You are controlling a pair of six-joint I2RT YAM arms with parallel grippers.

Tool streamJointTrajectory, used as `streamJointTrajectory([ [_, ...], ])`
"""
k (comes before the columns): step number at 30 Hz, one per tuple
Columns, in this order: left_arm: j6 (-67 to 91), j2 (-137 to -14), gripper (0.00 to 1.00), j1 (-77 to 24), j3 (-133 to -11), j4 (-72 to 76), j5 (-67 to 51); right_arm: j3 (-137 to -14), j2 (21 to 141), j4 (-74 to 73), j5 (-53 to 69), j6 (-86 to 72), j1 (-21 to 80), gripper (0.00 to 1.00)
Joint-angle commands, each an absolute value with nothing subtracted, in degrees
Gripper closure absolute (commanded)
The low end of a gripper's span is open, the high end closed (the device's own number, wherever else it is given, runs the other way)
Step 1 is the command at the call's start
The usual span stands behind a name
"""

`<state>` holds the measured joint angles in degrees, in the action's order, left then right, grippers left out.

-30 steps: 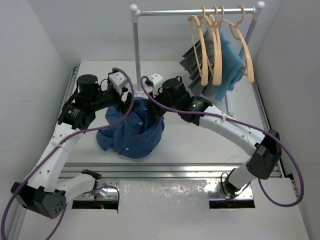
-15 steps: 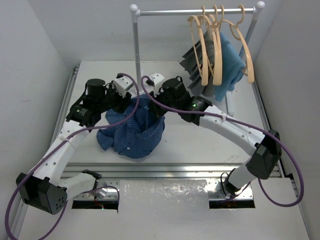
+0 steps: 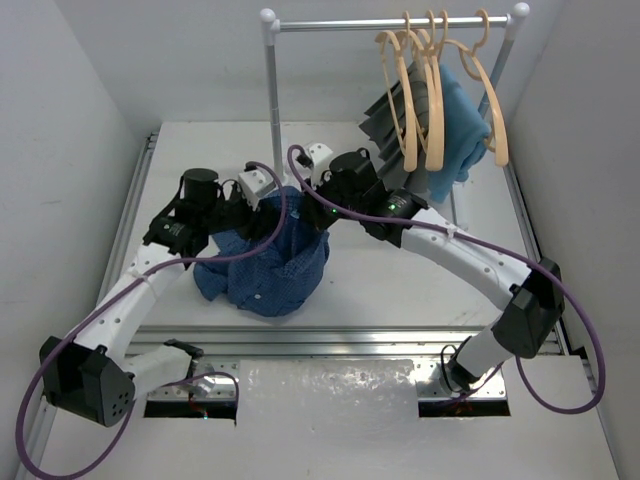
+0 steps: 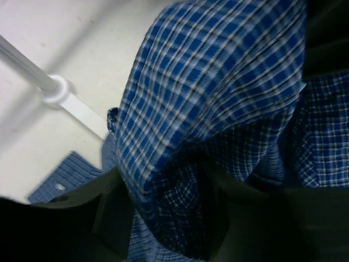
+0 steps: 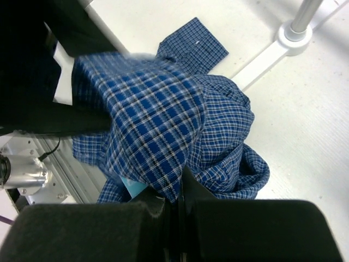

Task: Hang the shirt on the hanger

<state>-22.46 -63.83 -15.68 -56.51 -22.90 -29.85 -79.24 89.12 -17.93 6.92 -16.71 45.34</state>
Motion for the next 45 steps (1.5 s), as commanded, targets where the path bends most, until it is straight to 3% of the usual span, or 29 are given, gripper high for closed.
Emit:
streamJointTrajectory([
  [1, -21.97, -64.42, 0.71, -15.91, -55.55, -19.87, -31.12, -80.07, 88.16, -13.62, 8.79, -17.84, 44.3, 1.0],
  [2, -21.28, -64.25, 0.99, -15.91, -55.89, -19.78, -27.89, -79.89, 87.98, -13.97, 8.79, -17.93, 44.04, 1.0],
  [6, -20.83, -61.27, 1.0, -15.56, -57.04, -19.43, -20.75, -77.01, 86.4, -15.12, 9.84, -18.63, 40.18, 1.0],
  [7, -20.92, -59.69, 1.0, -15.56, -56.95, -18.64, -19.52, -76.56, 86.22, -15.29, 10.37, -18.46, 38.25, 0.92],
  [10, -21.18, -60.02, 1.0, -15.56, -58.7, -20.47, -15.83, -78.21, 85.87, -18.7, 14.14, -10.76, 37.35, 0.41],
  [13, -21.62, -62.05, 1.0, -15.56, -58.8, -20.83, -12.85, -82.78, 83.68, -21.44, 21.69, -5.73, 37.35, 0.22],
  [15, -21.71, -63.8, 1.0, -15.56, -58.8, -20.57, -11.26, -85.59, 81.75, -21.01, 21.45, -3.88, 37.18, 0.18],
  [18, -21.27, -65.38, 1.0, -15.56, -58.97, -19.87, -9.85, -92.88, 81.47, -23.36, 17.49, -3.95, 32.46, 0.18],
  [26, -21.36, -66.18, 1.0, -15.56, -59.33, -18.55, -9.67, -114.32, 90.34, -26.81, 7.05, -4.83, 22.07, 0.31],
  [30, -21.45, -65.92, 1.0, -15.56, -58.54, -18.72, -10.19, -117.33, 93.77, -24.44, 1.41, -6.76, 19.0, 0.4],
  [36, -22.58, -63.99, 1.0, -15.56, -57.04, -18.63, -12.47, -122.96, 99.66, -27.94, 3.52, -8.52, 15.91, 0.41],
  [45, -23.12, -62.31, 1.0, -15.56, -55.55, -18.81, -13.62, -118.39, 98.61, -26.98, 3.69, -8.35, 14.33, 0.4],
])
